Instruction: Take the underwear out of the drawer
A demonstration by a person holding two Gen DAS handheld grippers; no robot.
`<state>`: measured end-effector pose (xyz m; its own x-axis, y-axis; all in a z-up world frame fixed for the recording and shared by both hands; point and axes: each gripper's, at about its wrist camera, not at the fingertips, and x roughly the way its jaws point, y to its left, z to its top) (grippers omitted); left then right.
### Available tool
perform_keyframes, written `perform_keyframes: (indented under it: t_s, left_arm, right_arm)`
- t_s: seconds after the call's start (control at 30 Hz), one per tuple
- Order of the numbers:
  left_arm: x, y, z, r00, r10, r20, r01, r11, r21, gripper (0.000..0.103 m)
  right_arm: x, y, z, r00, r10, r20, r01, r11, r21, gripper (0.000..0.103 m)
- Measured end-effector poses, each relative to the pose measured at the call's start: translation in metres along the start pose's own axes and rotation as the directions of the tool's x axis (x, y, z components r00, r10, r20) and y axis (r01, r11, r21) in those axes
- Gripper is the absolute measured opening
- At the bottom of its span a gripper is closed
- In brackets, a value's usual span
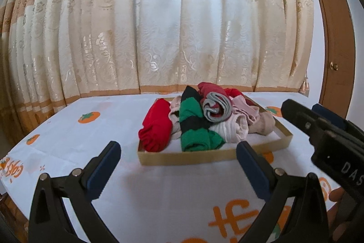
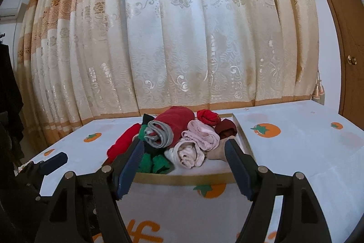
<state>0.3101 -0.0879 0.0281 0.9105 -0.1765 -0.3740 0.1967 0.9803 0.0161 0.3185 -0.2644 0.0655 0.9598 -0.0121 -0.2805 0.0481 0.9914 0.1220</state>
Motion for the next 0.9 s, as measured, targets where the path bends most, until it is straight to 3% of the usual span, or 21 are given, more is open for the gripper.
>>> perform_keyframes:
  t_s: [0.9]
  left_arm:
    - [-0.102, -0.001, -0.034, 0.999, -0.020, -0.029, 0.020, 1.000, -0.010, 0.103]
  right_arm:
    - [-0.101, 0.006, -0.027, 1.000, 0.009, -0.013, -0.008, 0.998, 0.070, 0.078]
